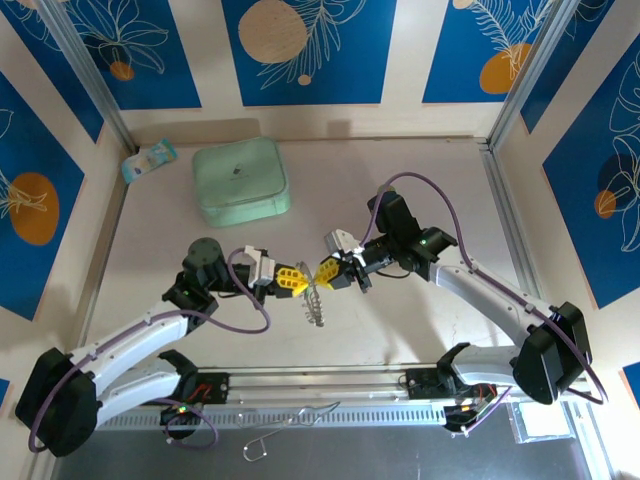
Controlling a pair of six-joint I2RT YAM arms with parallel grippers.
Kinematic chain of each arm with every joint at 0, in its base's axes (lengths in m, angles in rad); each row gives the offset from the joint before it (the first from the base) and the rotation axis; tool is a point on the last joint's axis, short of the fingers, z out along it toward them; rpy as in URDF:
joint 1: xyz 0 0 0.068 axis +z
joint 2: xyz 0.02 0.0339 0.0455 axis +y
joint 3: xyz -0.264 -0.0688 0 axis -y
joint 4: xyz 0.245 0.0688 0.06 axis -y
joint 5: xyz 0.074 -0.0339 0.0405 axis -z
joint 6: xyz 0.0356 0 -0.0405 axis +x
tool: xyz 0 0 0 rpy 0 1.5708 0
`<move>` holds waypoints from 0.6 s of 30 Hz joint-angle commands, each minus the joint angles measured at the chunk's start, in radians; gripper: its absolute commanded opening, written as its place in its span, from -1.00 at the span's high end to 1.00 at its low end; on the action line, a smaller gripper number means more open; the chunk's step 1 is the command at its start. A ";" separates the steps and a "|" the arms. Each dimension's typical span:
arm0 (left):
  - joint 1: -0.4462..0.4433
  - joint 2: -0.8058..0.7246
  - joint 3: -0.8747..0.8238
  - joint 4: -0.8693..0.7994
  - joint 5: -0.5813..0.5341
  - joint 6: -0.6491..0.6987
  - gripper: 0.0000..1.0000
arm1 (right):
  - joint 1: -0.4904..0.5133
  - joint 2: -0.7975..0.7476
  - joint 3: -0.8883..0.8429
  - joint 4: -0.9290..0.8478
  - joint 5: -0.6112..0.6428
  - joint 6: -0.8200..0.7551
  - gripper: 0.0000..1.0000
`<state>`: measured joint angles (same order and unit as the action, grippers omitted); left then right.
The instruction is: Put the keys on the keyring
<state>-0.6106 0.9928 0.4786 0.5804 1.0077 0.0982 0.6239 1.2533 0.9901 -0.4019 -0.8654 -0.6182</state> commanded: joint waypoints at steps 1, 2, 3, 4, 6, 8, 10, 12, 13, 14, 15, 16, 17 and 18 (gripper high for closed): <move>0.005 0.008 0.017 0.016 0.105 -0.032 1.00 | -0.009 0.009 0.056 -0.014 -0.041 -0.018 1.00; 0.007 0.013 0.019 0.016 0.113 -0.036 1.00 | -0.010 0.010 0.058 -0.017 -0.045 -0.018 1.00; 0.007 0.015 0.021 0.015 0.118 -0.041 1.00 | -0.010 0.011 0.062 -0.024 -0.050 -0.021 1.00; 0.008 0.017 0.022 0.015 0.123 -0.043 1.00 | -0.010 0.013 0.066 -0.032 -0.053 -0.025 1.00; 0.009 0.018 0.023 0.013 0.126 -0.043 1.00 | -0.010 0.017 0.074 -0.047 -0.050 -0.032 1.00; 0.009 0.018 0.025 0.010 0.131 -0.045 1.00 | -0.010 0.018 0.079 -0.054 -0.049 -0.037 1.00; 0.011 0.020 0.026 0.011 0.134 -0.046 1.00 | -0.010 0.021 0.082 -0.061 -0.050 -0.041 1.00; 0.012 0.018 0.026 0.007 0.134 -0.046 1.00 | -0.010 0.022 0.088 -0.072 -0.050 -0.044 1.00; 0.012 0.015 0.026 0.004 0.134 -0.045 1.00 | -0.010 0.023 0.088 -0.076 -0.049 -0.045 1.00; 0.012 0.014 0.026 0.001 0.133 -0.043 1.00 | -0.010 0.020 0.088 -0.077 -0.044 -0.047 1.00; 0.012 0.012 0.026 -0.007 0.133 -0.039 1.00 | -0.010 0.018 0.087 -0.079 -0.041 -0.047 1.00; 0.012 0.010 0.028 -0.013 0.132 -0.034 1.00 | -0.010 0.016 0.088 -0.080 -0.039 -0.046 1.00; 0.012 0.009 0.028 -0.016 0.132 -0.032 1.00 | -0.010 0.014 0.088 -0.080 -0.036 -0.046 1.00; 0.012 0.009 0.028 -0.017 0.134 -0.032 1.00 | -0.009 0.012 0.090 -0.082 -0.031 -0.048 1.00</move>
<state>-0.6041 1.0119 0.4828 0.5758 1.0737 0.0601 0.6212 1.2629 1.0470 -0.4667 -0.8906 -0.6476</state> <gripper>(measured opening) 0.056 0.063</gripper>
